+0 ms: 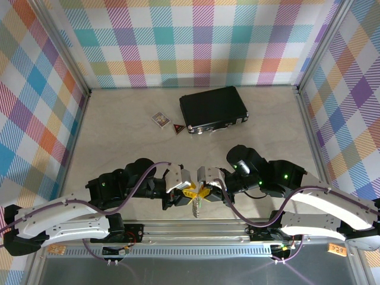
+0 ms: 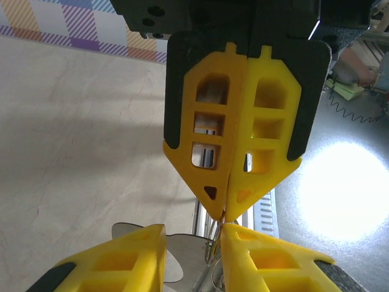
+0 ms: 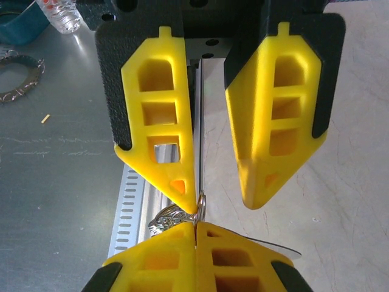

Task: Put the keys on the keyring

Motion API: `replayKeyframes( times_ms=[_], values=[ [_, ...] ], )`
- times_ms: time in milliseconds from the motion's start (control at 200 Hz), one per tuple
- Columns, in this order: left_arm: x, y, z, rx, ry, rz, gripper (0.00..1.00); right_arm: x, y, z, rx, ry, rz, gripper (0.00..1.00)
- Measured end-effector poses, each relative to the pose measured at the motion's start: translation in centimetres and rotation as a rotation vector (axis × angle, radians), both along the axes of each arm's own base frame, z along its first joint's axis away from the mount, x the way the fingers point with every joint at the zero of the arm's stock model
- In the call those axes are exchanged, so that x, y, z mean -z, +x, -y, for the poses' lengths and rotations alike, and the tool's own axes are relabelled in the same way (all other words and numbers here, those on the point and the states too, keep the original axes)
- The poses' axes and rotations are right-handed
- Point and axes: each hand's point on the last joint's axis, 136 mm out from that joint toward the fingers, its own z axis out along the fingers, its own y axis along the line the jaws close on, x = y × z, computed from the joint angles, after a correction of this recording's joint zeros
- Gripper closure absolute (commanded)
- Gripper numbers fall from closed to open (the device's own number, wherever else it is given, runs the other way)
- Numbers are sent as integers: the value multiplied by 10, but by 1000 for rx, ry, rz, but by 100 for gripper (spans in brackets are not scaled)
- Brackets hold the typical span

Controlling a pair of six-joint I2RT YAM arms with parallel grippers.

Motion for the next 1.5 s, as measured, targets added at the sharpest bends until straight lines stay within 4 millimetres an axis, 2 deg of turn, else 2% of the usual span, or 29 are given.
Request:
replayKeyframes(
  times_ms=[260, 425, 715, 880, 980, 1030, 1280, 1500],
  values=[
    [2, -2, 2, 20, 7, 1, 85, 0, 1, 0, 6, -2, 5, 100],
    [2, -6, 2, 41, 4, -2, 100, 0, 2, 0, 10, -3, 7, 100],
    [1, -7, 0, 40, -24, 7, 100, 0, 2, -1, 8, 6, 8, 100],
    [-7, -4, -4, 14, -80, 34, 100, -7, 3, -6, 9, 47, 12, 76],
    [-18, -3, -8, -5, -132, 53, 100, -9, 2, -8, 12, 87, 5, 67],
    [-24, -3, -9, -8, -160, 64, 100, -9, 0, -8, 13, 101, -2, 65],
    [-50, -2, -14, -21, -272, 111, 100, -18, 1, -13, 24, 174, -4, 66],
    [-57, -4, -16, -20, -317, 128, 100, -28, 1, -12, 35, 234, -2, 82]
  ],
)
